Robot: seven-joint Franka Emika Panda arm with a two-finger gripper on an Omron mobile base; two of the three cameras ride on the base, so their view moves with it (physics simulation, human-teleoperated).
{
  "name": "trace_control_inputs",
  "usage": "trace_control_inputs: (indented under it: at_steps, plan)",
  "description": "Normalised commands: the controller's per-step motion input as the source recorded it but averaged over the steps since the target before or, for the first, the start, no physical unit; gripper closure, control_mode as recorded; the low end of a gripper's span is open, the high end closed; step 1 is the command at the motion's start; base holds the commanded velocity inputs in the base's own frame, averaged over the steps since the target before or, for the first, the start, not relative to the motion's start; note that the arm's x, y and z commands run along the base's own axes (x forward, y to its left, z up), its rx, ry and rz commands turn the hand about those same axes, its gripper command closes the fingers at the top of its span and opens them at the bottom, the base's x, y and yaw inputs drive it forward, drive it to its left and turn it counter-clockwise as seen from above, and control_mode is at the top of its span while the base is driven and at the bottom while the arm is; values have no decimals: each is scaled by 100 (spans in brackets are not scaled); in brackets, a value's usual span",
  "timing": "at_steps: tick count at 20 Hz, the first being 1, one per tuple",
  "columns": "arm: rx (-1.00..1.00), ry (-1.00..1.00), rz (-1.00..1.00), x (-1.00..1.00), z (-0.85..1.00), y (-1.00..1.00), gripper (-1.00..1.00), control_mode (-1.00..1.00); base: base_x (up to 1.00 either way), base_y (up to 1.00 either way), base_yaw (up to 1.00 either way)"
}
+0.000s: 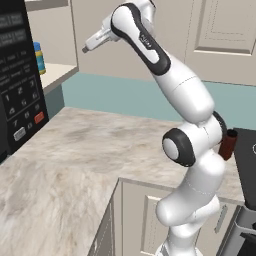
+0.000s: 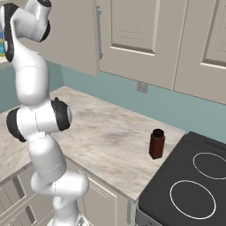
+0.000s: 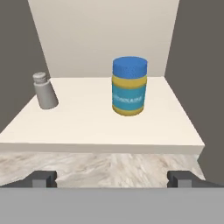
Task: Collect the paprika, mayonnaise, and shaker from the cabinet and place them next to the stove.
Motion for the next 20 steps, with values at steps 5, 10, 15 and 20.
trace_control_inputs:
  at_steps: [5, 10, 15, 20]
  plan:
    - [-2, 0, -4, 27, 0, 22, -100, -100, 0, 0, 0]
    - [0, 0, -1, 6, 0, 14, -100, -100, 0, 0, 0]
    - [-4, 0, -3, 3, 0, 36, -100, -100, 0, 0, 0]
    - [-3, 0, -4, 10, 2, 33, -100, -100, 0, 0, 0]
